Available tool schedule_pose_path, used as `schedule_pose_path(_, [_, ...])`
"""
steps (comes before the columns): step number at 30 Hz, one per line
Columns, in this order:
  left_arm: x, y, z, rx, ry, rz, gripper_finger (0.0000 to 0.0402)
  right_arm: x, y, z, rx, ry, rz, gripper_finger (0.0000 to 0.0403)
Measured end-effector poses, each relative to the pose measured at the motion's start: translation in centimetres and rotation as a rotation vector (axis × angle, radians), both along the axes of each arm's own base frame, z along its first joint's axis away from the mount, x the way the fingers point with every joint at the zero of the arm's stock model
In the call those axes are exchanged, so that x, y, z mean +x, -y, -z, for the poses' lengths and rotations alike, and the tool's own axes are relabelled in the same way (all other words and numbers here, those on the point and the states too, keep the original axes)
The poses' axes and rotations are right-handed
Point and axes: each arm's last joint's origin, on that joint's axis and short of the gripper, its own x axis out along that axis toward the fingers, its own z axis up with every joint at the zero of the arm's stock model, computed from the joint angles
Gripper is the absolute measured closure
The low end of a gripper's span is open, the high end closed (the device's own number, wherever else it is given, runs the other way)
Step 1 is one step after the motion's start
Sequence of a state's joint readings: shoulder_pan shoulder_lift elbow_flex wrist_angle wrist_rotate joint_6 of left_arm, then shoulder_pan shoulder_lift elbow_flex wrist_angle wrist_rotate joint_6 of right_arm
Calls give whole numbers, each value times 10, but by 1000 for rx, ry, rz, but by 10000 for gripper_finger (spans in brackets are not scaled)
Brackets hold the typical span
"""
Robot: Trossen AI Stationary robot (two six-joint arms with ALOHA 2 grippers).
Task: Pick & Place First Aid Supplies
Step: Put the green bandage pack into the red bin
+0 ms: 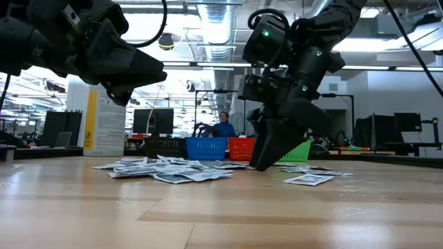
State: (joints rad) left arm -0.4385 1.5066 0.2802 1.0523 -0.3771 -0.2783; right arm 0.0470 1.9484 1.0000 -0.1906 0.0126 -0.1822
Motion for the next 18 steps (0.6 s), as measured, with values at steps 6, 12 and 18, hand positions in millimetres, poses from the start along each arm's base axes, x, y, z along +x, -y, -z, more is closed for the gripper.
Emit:
schedule_pose_path(6, [0, 0, 0, 0, 0, 0, 309, 0, 1, 0, -3, -4, -8, 285])
schedule_pose_path(12, [0, 0, 0, 0, -1, -1, 309, -1, 1, -1, 6, 0, -34, 342])
schedule_pose_path(18, [0, 0, 0, 0, -1, 0, 309, -2, 0, -1, 4, -1, -45, 396])
